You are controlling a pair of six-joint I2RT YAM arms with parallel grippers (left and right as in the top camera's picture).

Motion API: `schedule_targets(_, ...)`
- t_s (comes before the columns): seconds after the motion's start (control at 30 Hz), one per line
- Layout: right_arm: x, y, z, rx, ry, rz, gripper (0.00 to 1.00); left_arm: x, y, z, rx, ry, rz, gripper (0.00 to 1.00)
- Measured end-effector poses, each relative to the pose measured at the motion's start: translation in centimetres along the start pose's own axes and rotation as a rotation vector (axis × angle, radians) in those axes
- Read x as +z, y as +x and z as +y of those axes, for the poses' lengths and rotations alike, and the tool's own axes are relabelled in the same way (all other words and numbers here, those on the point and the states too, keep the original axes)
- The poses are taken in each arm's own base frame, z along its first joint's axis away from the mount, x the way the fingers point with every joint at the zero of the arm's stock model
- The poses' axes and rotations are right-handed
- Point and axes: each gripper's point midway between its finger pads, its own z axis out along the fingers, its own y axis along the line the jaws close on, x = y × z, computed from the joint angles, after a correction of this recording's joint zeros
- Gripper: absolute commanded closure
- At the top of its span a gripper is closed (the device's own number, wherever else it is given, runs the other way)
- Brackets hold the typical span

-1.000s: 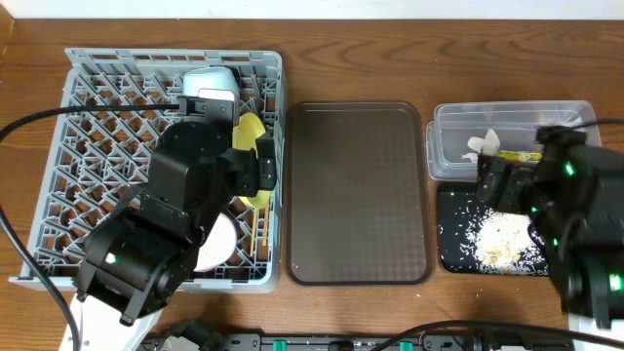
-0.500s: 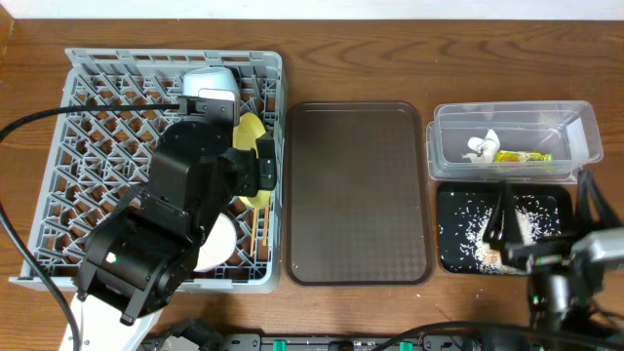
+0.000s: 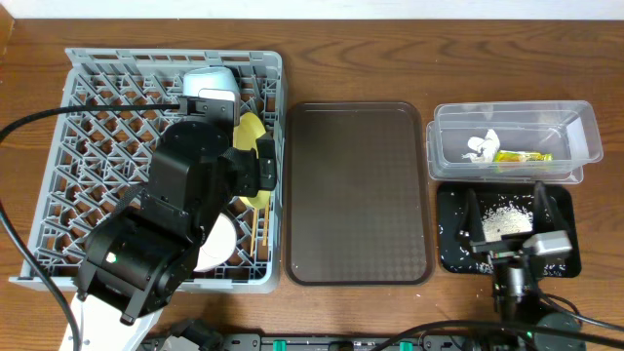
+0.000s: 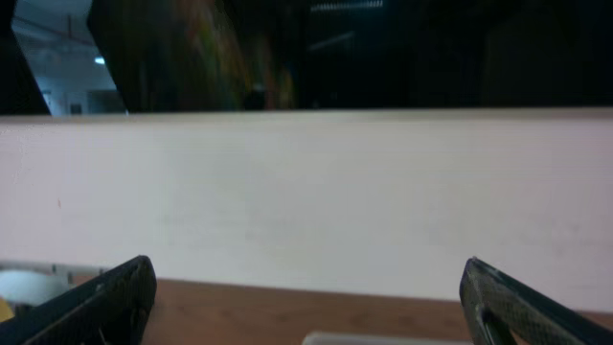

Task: Sort waste into correct bins and load items into the dishwasher

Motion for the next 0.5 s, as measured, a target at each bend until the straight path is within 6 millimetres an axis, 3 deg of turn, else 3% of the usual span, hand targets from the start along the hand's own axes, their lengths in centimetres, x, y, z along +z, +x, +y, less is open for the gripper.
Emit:
schedule_targets(0.27, -0.2, 3.8, -0.2, 0.002, 0.005, 0.080, 0.01, 0.0, 0.0, 0.0, 0.000, 0.000, 0.000, 0.03)
schedule_targets(0.43, -1.6, 10.1, -0.7, 0.004, 0.024, 0.343, 0.01, 0.0, 0.0, 0.0, 0.000, 0.000, 0.000, 0.03)
schedule_targets(0.5, -2.2, 11.8, -0.8, 0.003, 0.032, 0.415, 0.01, 0.0, 0.0, 0.0, 0.000, 0.000, 0.000, 0.03)
